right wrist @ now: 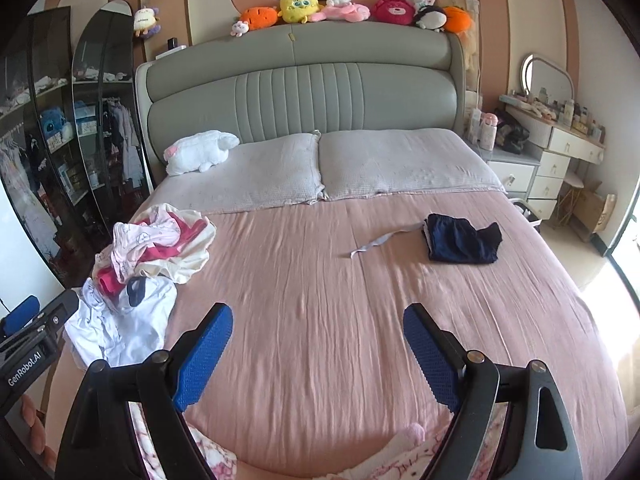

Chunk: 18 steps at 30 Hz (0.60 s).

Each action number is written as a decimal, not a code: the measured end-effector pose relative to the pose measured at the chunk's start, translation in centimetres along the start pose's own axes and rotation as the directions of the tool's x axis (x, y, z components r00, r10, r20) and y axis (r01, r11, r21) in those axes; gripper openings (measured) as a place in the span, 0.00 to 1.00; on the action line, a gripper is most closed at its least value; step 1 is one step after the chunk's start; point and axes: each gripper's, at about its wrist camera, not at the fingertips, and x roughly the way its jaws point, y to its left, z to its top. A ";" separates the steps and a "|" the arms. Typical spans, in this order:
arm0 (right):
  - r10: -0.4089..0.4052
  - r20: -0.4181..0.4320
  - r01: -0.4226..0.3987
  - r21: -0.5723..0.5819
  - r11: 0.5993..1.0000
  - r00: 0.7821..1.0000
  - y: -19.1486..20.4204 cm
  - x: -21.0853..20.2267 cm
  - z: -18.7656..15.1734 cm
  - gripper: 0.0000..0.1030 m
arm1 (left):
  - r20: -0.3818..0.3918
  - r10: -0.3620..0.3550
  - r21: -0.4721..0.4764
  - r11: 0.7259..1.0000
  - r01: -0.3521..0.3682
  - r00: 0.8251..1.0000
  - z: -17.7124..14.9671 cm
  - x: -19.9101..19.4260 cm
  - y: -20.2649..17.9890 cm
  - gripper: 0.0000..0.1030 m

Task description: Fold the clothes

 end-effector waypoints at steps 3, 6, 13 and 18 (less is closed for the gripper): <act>-0.010 -0.011 0.009 -0.063 0.998 1.000 0.6 -0.8 -2.4 0.85 | -0.022 -0.013 0.025 1.000 0.013 1.000 -2.1 -0.4 -0.2 0.79; -0.018 -0.024 0.016 -0.090 0.996 1.000 1.1 -1.3 -4.4 0.85 | -0.033 -0.018 0.004 1.000 0.018 0.999 -3.0 -0.7 0.0 0.79; -0.002 -0.050 -0.003 -0.086 0.996 0.999 1.4 -0.7 -5.3 0.85 | -0.023 -0.036 -0.050 0.998 0.035 0.999 -3.0 -1.1 0.3 0.79; -0.010 -0.041 0.007 -0.070 0.998 0.999 1.0 -0.5 -4.8 0.85 | -0.017 -0.046 -0.060 0.997 0.045 0.999 -2.9 -1.1 0.4 0.79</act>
